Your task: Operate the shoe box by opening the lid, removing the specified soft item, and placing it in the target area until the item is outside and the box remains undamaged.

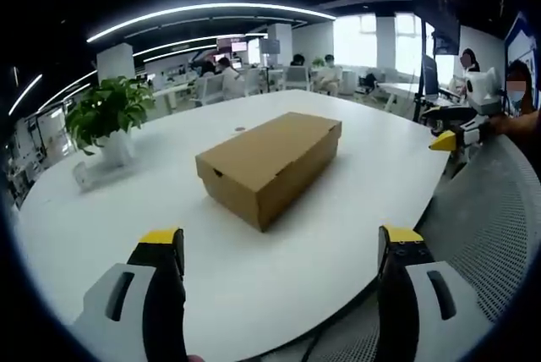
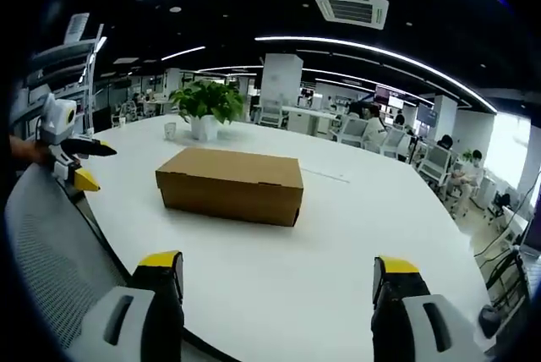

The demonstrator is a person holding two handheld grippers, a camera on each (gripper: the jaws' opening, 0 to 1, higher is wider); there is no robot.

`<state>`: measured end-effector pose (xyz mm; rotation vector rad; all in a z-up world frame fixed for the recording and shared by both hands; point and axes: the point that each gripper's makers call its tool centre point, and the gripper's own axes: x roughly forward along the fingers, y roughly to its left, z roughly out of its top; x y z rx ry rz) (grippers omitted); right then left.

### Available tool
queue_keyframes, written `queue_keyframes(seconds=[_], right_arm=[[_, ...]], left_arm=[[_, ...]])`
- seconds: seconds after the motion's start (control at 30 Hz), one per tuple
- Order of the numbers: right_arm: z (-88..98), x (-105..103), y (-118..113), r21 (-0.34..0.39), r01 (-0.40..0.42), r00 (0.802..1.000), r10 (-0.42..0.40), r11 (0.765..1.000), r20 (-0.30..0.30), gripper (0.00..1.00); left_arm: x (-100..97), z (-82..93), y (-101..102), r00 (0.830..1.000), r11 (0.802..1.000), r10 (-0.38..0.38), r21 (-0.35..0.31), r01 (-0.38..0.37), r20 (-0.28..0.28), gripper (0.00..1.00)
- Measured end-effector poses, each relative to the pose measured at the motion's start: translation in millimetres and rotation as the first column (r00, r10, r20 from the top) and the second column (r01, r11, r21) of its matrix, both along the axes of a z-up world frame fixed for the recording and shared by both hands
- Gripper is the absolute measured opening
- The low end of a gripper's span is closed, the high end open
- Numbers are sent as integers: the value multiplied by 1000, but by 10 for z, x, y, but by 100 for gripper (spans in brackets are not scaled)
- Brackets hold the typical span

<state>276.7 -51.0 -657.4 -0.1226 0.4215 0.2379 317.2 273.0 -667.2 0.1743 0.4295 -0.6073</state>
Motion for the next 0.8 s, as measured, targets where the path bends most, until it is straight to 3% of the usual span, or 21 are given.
queue_keyframes(seconds=[0.8], right_arm=[[-26, -5, -21, -13, 1, 1000, -1, 1000, -12, 94]], left_arm=[[-19, 55, -56, 1000, 1000, 9, -15, -9, -1, 98]])
